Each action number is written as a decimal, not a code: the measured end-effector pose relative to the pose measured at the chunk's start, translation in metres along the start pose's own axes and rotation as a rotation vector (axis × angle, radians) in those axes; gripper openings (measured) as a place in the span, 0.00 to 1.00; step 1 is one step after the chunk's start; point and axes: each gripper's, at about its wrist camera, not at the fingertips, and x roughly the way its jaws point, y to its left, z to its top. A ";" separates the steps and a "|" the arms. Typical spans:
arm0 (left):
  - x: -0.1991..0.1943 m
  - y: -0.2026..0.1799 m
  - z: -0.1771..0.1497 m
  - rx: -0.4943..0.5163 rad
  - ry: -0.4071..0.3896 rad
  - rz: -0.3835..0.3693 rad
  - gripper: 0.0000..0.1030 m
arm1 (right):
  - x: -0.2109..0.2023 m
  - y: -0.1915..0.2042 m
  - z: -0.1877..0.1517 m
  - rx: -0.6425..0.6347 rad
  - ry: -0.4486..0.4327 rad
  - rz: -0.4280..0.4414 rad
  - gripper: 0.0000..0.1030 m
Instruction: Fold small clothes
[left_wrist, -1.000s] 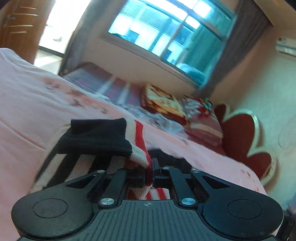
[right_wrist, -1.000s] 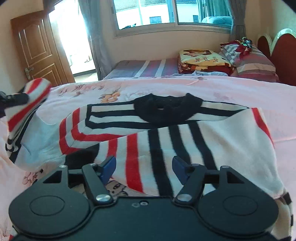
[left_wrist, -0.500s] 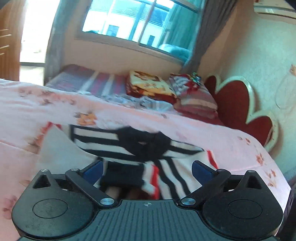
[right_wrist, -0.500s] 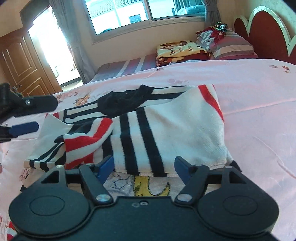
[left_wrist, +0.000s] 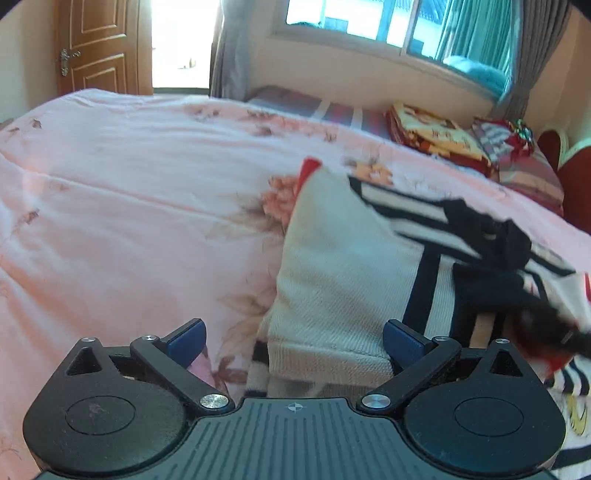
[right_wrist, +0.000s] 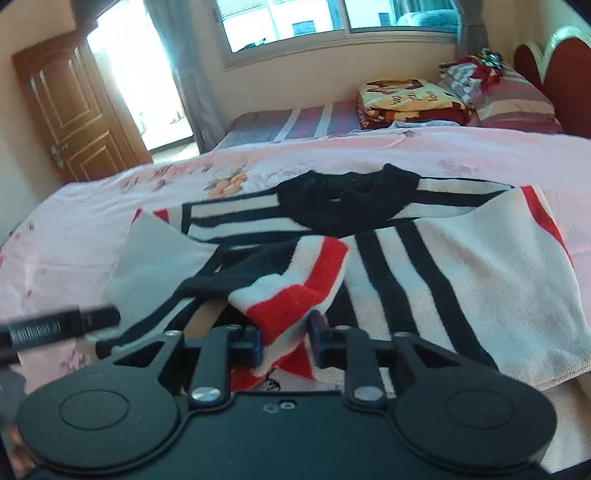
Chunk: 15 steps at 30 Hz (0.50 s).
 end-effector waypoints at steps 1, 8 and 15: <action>0.002 -0.002 -0.003 0.002 0.006 -0.012 0.98 | -0.010 -0.010 0.004 0.021 -0.038 -0.013 0.16; 0.011 -0.009 -0.006 -0.022 0.038 -0.051 0.98 | -0.018 -0.078 0.002 0.099 0.028 -0.143 0.13; 0.014 -0.004 0.004 -0.029 0.036 -0.049 0.98 | -0.010 -0.094 -0.001 0.192 0.035 -0.076 0.52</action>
